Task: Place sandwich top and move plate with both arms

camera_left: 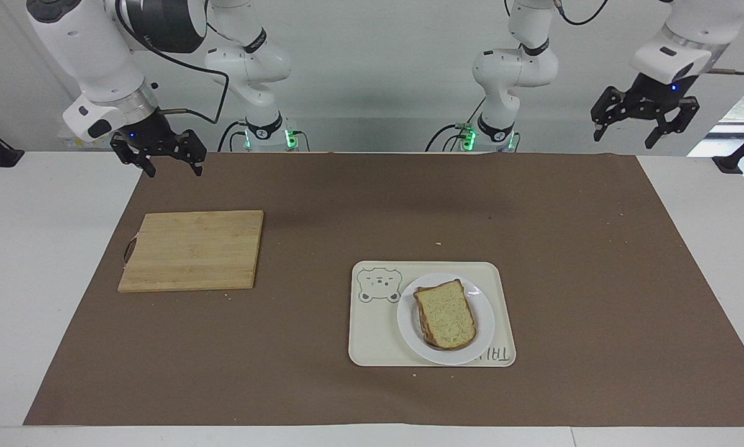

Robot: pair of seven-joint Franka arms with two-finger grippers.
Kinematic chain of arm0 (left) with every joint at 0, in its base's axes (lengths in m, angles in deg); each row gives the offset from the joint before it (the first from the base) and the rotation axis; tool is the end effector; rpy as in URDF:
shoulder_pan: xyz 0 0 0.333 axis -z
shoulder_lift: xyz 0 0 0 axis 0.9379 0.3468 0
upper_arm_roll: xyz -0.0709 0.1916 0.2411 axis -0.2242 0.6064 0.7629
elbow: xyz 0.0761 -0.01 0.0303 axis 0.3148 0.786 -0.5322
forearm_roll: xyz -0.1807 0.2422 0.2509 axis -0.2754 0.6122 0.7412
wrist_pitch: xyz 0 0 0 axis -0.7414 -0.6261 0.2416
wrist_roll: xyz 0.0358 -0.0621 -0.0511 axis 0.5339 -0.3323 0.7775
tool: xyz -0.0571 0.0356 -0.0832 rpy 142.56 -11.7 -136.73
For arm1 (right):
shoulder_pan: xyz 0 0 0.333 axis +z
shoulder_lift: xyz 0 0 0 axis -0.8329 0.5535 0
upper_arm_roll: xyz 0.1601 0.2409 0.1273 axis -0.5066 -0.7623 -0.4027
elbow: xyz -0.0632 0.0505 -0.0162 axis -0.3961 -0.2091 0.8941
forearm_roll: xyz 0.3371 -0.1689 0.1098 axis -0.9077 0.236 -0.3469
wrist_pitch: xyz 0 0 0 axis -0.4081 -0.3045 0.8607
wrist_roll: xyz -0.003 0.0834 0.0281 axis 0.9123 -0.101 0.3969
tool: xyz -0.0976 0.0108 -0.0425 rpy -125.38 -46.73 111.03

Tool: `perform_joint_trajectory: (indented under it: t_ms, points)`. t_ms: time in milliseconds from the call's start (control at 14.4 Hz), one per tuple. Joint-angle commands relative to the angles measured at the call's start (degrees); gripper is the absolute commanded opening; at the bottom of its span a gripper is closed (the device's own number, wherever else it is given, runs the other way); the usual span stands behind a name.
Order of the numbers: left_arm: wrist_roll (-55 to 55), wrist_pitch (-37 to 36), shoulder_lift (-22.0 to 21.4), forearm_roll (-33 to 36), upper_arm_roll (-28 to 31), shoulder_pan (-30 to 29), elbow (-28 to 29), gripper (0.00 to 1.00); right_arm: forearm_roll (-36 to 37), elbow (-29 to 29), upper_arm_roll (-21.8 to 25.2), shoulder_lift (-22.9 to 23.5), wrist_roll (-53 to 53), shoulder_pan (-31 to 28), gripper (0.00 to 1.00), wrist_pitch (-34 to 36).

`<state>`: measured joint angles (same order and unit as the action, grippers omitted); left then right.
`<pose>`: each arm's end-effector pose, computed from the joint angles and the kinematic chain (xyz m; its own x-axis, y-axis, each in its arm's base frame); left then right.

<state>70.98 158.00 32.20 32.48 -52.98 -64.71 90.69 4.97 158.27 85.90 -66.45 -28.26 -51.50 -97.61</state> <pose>0.4903 -0.0178 0.7047 0.9526 -0.3033 0.0240 -0.3028 -0.9528 -0.0206 0.5494 -0.0309 0.6001 0.9981 0.0094 -0.0605 0.0083 -0.9998 -0.0198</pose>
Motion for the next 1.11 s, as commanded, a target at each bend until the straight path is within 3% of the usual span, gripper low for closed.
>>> perform_joint_trajectory:
  t_ms: [0, 208, 346, 1038]
  points:
    - [1.53, 0.15, -0.18, 1.41, 0.30, 0.63, 1.28, 1.00, -0.20, -0.45, -0.26, -0.07, -0.91, -0.24, 1.00, 0.58]
    - [3.02, -1.07, 2.01, 0.71, 0.65, 0.10, -1.25, 1.00, -0.20, -0.45, -0.35, -0.07, -0.91, -0.24, 1.00, 0.58]
    - [3.02, -4.57, 7.44, 0.45, 1.09, -0.08, -8.70, 1.00, -0.20, -0.45, -0.26, -0.07, -0.91, -0.32, 1.00, 0.58]
    - [4.33, -3.45, 4.13, 0.36, 1.18, -0.17, -4.26, 1.00, -0.20, -0.45, -0.26, -0.07, -0.91, -0.32, 1.00, 0.58]
